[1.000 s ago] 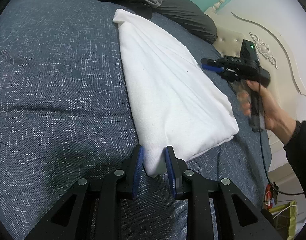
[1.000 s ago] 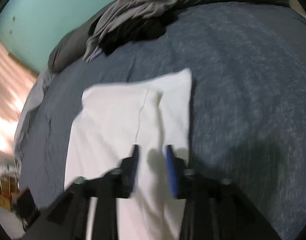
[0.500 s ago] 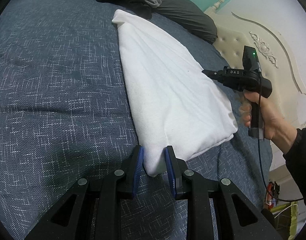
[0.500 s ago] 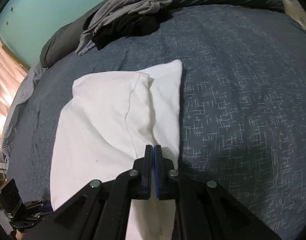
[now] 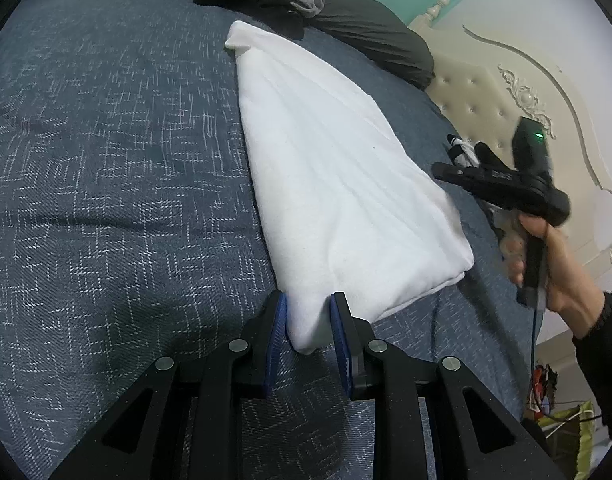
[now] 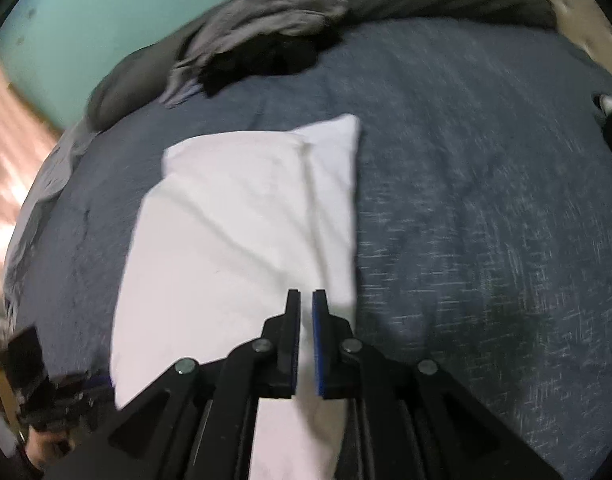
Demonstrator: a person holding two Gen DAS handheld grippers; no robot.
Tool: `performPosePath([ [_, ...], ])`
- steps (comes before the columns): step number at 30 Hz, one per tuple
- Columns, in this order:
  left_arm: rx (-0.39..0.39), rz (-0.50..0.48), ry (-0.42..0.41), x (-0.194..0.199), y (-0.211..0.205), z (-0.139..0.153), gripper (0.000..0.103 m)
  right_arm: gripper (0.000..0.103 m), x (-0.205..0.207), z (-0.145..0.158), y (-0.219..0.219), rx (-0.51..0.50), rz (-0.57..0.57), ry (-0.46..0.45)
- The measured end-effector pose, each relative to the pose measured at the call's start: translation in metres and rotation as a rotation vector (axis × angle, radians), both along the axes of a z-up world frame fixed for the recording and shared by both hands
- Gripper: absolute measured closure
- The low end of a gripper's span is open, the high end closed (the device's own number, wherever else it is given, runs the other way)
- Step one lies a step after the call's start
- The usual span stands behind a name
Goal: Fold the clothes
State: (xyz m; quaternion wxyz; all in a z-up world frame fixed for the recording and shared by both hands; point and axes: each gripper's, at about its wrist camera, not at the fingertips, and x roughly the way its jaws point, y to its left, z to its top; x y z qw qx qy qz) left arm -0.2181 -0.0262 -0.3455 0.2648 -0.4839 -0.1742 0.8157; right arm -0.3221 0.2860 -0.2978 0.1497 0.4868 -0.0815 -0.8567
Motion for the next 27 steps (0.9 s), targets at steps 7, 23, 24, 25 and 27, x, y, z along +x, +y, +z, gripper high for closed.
performPosePath([
  [7, -0.003, 0.000, 0.000, 0.000, 0.003, 0.002, 0.078, 0.097, 0.009, -0.024, -0.015, 0.052, 0.077, -0.099],
  [23, -0.010, -0.004, 0.001, -0.002, 0.004, 0.001, 0.078, 0.049, -0.131, 0.012, -0.057, 0.319, 0.115, 0.065],
  [24, -0.009, -0.005, 0.001, -0.002, 0.004, 0.001, 0.078, 0.049, -0.138, 0.010, -0.061, 0.350, 0.130, 0.066],
  [25, -0.007, -0.005, 0.000, -0.002, 0.003, 0.001, 0.078, 0.051, -0.144, 0.008, -0.064, 0.365, 0.145, 0.064],
  [27, -0.005, -0.005, -0.001, -0.002, 0.002, 0.001, 0.078, 0.059, -0.147, 0.005, -0.067, 0.389, 0.162, 0.062],
])
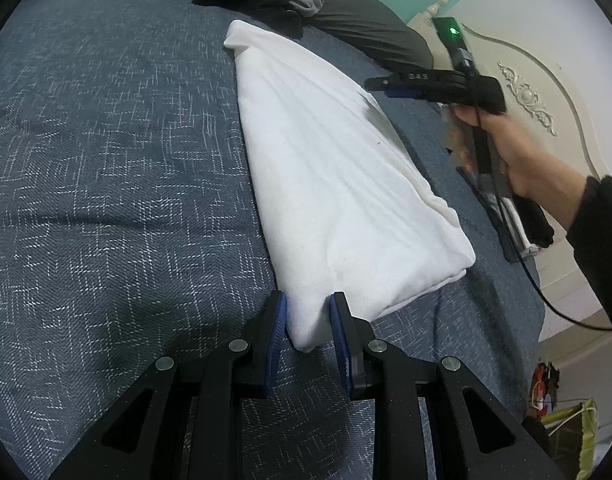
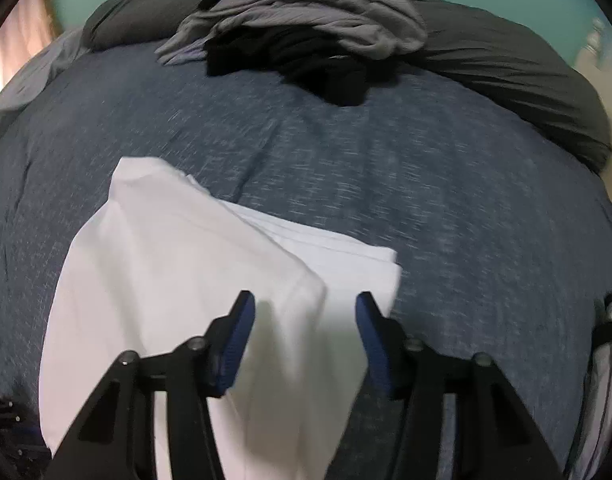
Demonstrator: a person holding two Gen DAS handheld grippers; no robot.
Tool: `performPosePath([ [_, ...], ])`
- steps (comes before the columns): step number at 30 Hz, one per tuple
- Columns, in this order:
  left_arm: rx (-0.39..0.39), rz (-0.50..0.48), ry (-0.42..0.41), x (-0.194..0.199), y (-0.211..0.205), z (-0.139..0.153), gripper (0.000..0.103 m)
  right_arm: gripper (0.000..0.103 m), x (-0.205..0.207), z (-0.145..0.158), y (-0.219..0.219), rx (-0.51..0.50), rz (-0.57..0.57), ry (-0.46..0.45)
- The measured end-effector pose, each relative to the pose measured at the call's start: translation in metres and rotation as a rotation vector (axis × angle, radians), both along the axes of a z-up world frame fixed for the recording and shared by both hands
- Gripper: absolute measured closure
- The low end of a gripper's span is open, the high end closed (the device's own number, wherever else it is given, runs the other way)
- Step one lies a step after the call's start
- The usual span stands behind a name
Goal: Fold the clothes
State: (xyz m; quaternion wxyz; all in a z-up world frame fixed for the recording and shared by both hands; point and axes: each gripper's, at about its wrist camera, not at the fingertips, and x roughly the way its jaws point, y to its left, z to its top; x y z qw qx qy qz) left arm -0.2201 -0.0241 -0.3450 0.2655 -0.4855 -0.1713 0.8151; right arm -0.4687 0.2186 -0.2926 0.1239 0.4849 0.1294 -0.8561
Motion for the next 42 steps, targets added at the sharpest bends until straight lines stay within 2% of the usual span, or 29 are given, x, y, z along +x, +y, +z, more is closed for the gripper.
performPosePath([
  [3, 0.000, 0.000, 0.001, 0.000, 0.000, 0.000, 0.078, 0.072, -0.003, -0.009, -0.006, 0.052, 0.014, -0.022],
  [5, 0.001, 0.000, 0.001, 0.001, -0.001, 0.000, 0.078, 0.087, -0.003, -0.015, -0.011, 0.084, 0.029, -0.030],
  [6, 0.001, 0.000, 0.001, 0.001, -0.001, 0.000, 0.078, 0.099, -0.003, -0.017, -0.012, 0.100, 0.034, -0.025],
  [7, 0.000, 0.000, 0.001, 0.001, -0.001, 0.000, 0.078, 0.100, -0.003, -0.017, -0.013, 0.113, 0.031, -0.009],
  [12, 0.001, 0.002, 0.001, 0.001, 0.002, -0.001, 0.078, 0.102, -0.009, -0.010, -0.008, 0.152, -0.030, 0.065],
  [16, -0.006, 0.001, 0.001, 0.001, 0.005, -0.001, 0.078, 0.103, -0.020, -0.009, -0.004, 0.199, -0.097, 0.092],
  [19, -0.003, 0.001, 0.000, 0.000, 0.007, -0.003, 0.078, 0.103, -0.026, -0.005, 0.005, 0.142, -0.130, 0.083],
  [24, 0.000, 0.001, -0.004, -0.001, 0.015, -0.006, 0.078, 0.103, -0.019, 0.007, 0.019, -0.031, -0.131, 0.073],
  [26, 0.000, 0.001, -0.004, -0.001, 0.015, -0.005, 0.078, 0.099, -0.010, 0.011, 0.028, -0.123, -0.142, 0.055],
  [27, 0.001, 0.002, -0.004, -0.001, 0.013, -0.005, 0.078, 0.089, -0.006, 0.012, 0.032, -0.159, -0.144, 0.048],
  [28, 0.002, 0.002, -0.005, -0.001, 0.011, -0.005, 0.078, 0.070, 0.000, 0.014, 0.035, -0.187, -0.144, 0.043],
  [29, 0.002, 0.003, -0.005, -0.001, 0.010, -0.005, 0.078, 0.062, 0.008, 0.014, 0.035, -0.199, -0.139, 0.040],
  [30, 0.001, 0.003, -0.004, -0.001, 0.010, -0.005, 0.078, 0.058, 0.014, 0.014, 0.036, -0.211, -0.131, 0.029],
  [32, -0.001, 0.003, -0.003, -0.001, 0.010, -0.005, 0.078, 0.058, 0.023, 0.009, 0.034, -0.237, -0.106, -0.004],
  [33, -0.003, 0.003, -0.003, -0.001, 0.011, -0.005, 0.078, 0.058, 0.027, 0.005, 0.032, -0.238, -0.093, -0.026],
  [34, -0.004, 0.004, -0.002, -0.001, 0.011, -0.004, 0.078, 0.063, 0.029, 0.001, 0.030, -0.237, -0.081, -0.044],
  [35, -0.005, 0.004, -0.002, -0.002, 0.010, -0.004, 0.078, 0.071, 0.031, -0.003, 0.029, -0.234, -0.070, -0.057],
  [36, -0.007, 0.003, -0.001, -0.001, 0.011, -0.003, 0.078, 0.088, 0.032, -0.007, 0.028, -0.228, -0.062, -0.069],
  [37, -0.007, 0.003, -0.001, -0.001, 0.011, -0.003, 0.078, 0.097, 0.032, -0.010, 0.027, -0.221, -0.064, -0.076],
  [39, -0.007, 0.003, -0.001, -0.002, 0.010, -0.002, 0.078, 0.101, 0.032, -0.014, 0.029, -0.218, -0.084, -0.074],
  [42, -0.005, 0.003, -0.002, -0.004, 0.006, -0.002, 0.078, 0.101, 0.029, -0.012, 0.034, -0.214, -0.116, -0.047],
])
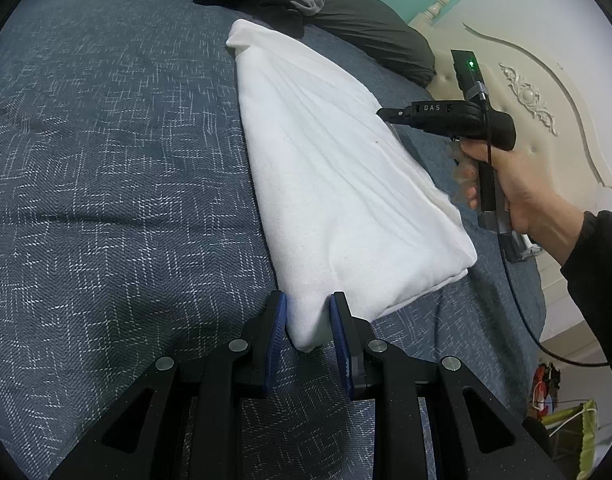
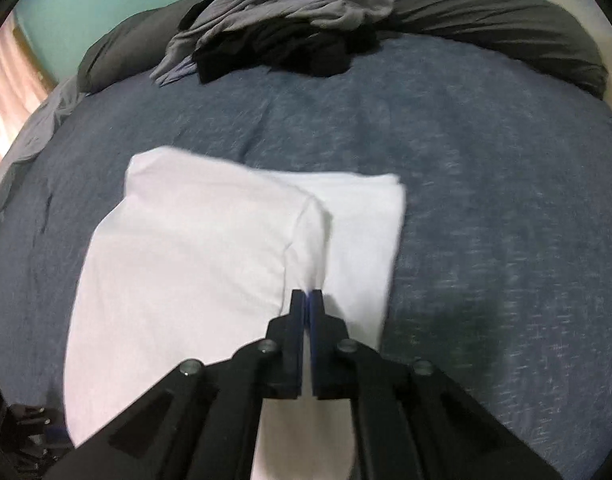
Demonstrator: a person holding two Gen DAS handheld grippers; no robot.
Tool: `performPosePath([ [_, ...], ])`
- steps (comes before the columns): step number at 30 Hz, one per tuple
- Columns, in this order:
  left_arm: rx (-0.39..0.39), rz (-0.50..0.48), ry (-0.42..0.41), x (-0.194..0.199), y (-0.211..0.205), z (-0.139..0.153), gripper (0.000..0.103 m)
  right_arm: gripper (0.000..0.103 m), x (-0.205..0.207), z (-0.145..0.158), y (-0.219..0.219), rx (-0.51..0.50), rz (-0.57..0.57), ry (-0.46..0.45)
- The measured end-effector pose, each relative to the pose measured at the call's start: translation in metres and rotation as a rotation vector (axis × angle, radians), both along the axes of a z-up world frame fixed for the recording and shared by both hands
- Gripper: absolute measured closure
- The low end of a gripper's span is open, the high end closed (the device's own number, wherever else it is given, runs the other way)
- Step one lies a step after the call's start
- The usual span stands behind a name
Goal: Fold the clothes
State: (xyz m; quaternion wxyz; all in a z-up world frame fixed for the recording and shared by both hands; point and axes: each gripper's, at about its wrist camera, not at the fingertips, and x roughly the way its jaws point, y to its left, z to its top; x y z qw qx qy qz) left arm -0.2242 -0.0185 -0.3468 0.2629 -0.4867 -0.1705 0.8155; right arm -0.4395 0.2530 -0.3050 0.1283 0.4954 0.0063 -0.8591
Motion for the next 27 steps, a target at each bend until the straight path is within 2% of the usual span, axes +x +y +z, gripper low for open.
performPosePath([
  [3, -0.001, 0.000, 0.000, 0.001, -0.002, 0.000, 0.078, 0.101, -0.002, 0.001, -0.003, 0.009, -0.010, 0.007],
  [7, -0.001, -0.001, 0.000, 0.002, -0.002, 0.001, 0.078, 0.101, 0.006, 0.007, -0.001, -0.039, -0.017, 0.020],
  [10, -0.001, -0.001, -0.001, 0.002, -0.001, 0.001, 0.078, 0.099, 0.013, 0.007, 0.013, -0.075, -0.057, -0.024],
  [14, 0.001, 0.000, -0.001, 0.001, -0.001, 0.001, 0.078, 0.097, 0.042, 0.012, 0.022, -0.105, -0.041, -0.061],
  [19, -0.002, 0.000, -0.001, 0.000, -0.004, 0.001, 0.078, 0.097, 0.078, -0.001, 0.012, 0.010, 0.023, -0.114],
  [24, -0.010, -0.001, 0.002, 0.000, -0.004, 0.002, 0.078, 0.097, 0.090, -0.020, 0.022, 0.095, -0.016, -0.114],
  [27, -0.011, -0.001, 0.002, 0.000, -0.003, 0.001, 0.078, 0.097, 0.093, -0.012, 0.037, 0.042, -0.080, -0.081],
])
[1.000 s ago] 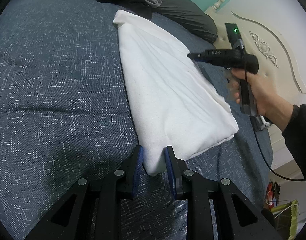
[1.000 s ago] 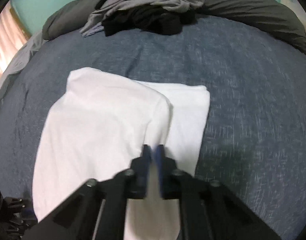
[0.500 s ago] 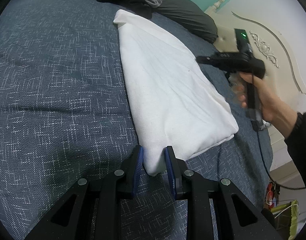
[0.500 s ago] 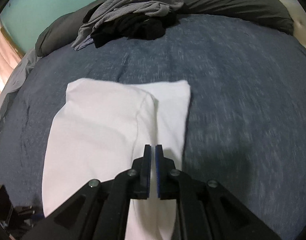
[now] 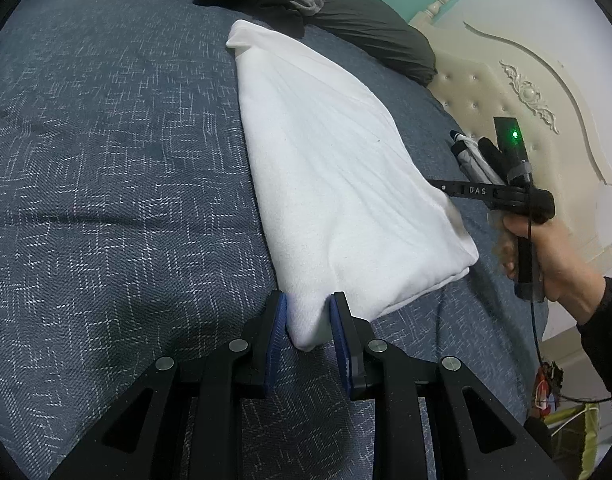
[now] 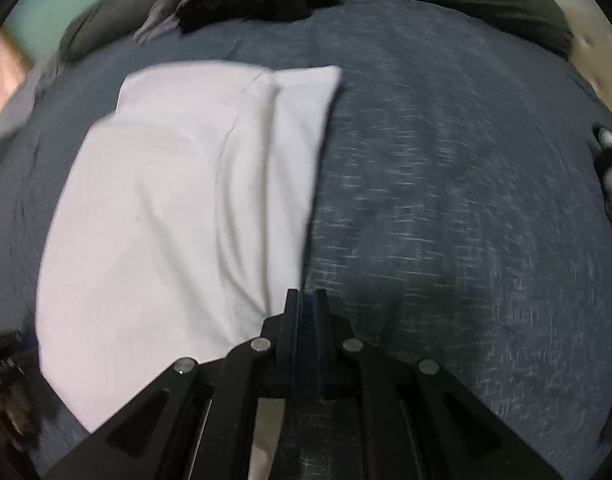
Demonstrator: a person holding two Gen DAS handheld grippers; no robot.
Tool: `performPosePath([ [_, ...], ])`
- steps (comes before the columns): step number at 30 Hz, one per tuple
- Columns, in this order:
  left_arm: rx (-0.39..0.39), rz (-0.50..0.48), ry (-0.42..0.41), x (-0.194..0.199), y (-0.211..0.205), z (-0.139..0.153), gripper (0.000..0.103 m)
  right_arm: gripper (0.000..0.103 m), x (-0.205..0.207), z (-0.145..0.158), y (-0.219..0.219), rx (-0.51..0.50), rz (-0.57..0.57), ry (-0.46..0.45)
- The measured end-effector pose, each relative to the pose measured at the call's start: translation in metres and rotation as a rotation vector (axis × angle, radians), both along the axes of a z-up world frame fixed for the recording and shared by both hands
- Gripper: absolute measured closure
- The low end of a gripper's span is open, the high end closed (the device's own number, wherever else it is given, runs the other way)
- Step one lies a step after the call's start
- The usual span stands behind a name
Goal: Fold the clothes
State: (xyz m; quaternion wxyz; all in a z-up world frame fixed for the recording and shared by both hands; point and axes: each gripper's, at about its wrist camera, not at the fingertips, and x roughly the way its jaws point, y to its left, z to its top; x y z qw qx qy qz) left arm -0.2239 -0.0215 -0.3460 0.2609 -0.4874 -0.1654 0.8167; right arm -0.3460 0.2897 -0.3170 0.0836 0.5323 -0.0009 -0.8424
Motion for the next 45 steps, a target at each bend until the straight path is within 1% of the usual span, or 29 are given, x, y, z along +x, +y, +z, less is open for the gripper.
performPosePath([
  [2, 0.000, 0.000, 0.000, 0.000, 0.001, -0.001, 0.078, 0.097, 0.004, 0.011, 0.004, -0.061, -0.009, 0.041],
  [4, 0.001, -0.001, -0.002, 0.000, 0.002, -0.001, 0.078, 0.097, 0.008, 0.021, -0.001, -0.108, 0.025, 0.065],
  [5, 0.000, -0.001, -0.002, 0.000, 0.007, 0.000, 0.078, 0.097, 0.009, 0.021, -0.008, -0.107, 0.058, 0.057],
  [7, 0.000, 0.000, -0.003, 0.000, 0.008, 0.000, 0.078, 0.097, 0.009, 0.014, -0.026, -0.069, 0.130, 0.018],
  [9, -0.001, -0.001, -0.003, 0.000, 0.009, 0.001, 0.078, 0.097, 0.006, 0.003, -0.033, -0.026, 0.145, -0.023],
  [12, 0.000, -0.001, -0.006, -0.001, 0.009, 0.001, 0.078, 0.097, 0.002, -0.006, -0.026, -0.006, 0.103, -0.044],
  [15, 0.003, 0.000, -0.009, -0.002, 0.009, 0.000, 0.078, 0.097, 0.004, -0.003, -0.013, 0.012, 0.041, -0.032],
  [16, 0.005, 0.000, -0.011, -0.003, 0.008, -0.001, 0.078, 0.097, 0.005, -0.001, -0.009, 0.009, 0.023, -0.025],
  [17, 0.005, 0.001, -0.012, -0.003, 0.009, -0.001, 0.078, 0.097, 0.006, 0.002, -0.006, -0.018, 0.014, -0.017],
  [18, 0.005, 0.002, -0.013, -0.004, 0.009, -0.001, 0.078, 0.097, 0.008, 0.007, -0.005, -0.045, 0.018, -0.004],
  [20, 0.003, 0.003, -0.014, -0.005, 0.009, -0.001, 0.078, 0.097, 0.014, 0.013, -0.011, -0.064, 0.055, 0.014],
  [22, 0.000, 0.003, -0.014, -0.005, 0.009, -0.001, 0.078, 0.097, 0.016, 0.011, -0.016, -0.068, 0.097, -0.001],
  [23, -0.003, 0.002, -0.014, -0.005, 0.010, -0.001, 0.078, 0.097, 0.015, 0.007, -0.014, -0.046, 0.101, -0.018],
  [26, -0.002, 0.002, -0.022, -0.004, 0.008, 0.000, 0.078, 0.099, 0.015, -0.003, 0.001, -0.030, 0.072, -0.062],
  [27, 0.001, 0.005, -0.025, -0.003, 0.007, 0.001, 0.078, 0.100, 0.015, -0.002, 0.006, -0.031, 0.056, -0.061],
  [29, 0.004, 0.010, -0.028, -0.002, 0.006, 0.003, 0.078, 0.099, 0.015, 0.000, 0.016, -0.025, 0.025, -0.057],
  [32, 0.006, 0.017, -0.025, 0.000, 0.004, 0.007, 0.078, 0.099, 0.019, 0.005, 0.032, -0.106, -0.001, -0.047],
  [33, 0.011, 0.022, -0.027, 0.000, 0.003, 0.009, 0.078, 0.097, 0.021, 0.007, 0.038, -0.138, -0.009, -0.041],
  [35, 0.023, 0.038, -0.029, -0.001, -0.001, 0.011, 0.078, 0.096, 0.025, 0.011, 0.047, -0.199, -0.025, -0.031],
  [39, 0.050, 0.080, -0.043, -0.006, -0.010, 0.013, 0.078, 0.096, 0.033, 0.010, 0.055, -0.293, -0.054, -0.042],
  [41, 0.070, 0.091, -0.068, -0.009, -0.013, 0.011, 0.075, 0.092, 0.037, 0.005, 0.056, -0.368, -0.082, -0.077],
  [42, 0.079, 0.097, -0.074, -0.010, -0.014, 0.011, 0.073, 0.080, 0.042, 0.004, 0.055, -0.401, -0.094, -0.089],
  [43, 0.089, 0.102, -0.078, -0.010, -0.015, 0.011, 0.072, 0.061, 0.046, 0.003, 0.056, -0.429, -0.105, -0.100],
  [44, 0.098, 0.108, -0.083, -0.011, -0.015, 0.011, 0.071, 0.056, 0.047, 0.001, 0.057, -0.448, -0.111, -0.105],
  [45, 0.108, 0.113, -0.087, -0.011, -0.015, 0.011, 0.071, 0.053, 0.052, 0.002, 0.055, -0.463, -0.116, -0.109],
])
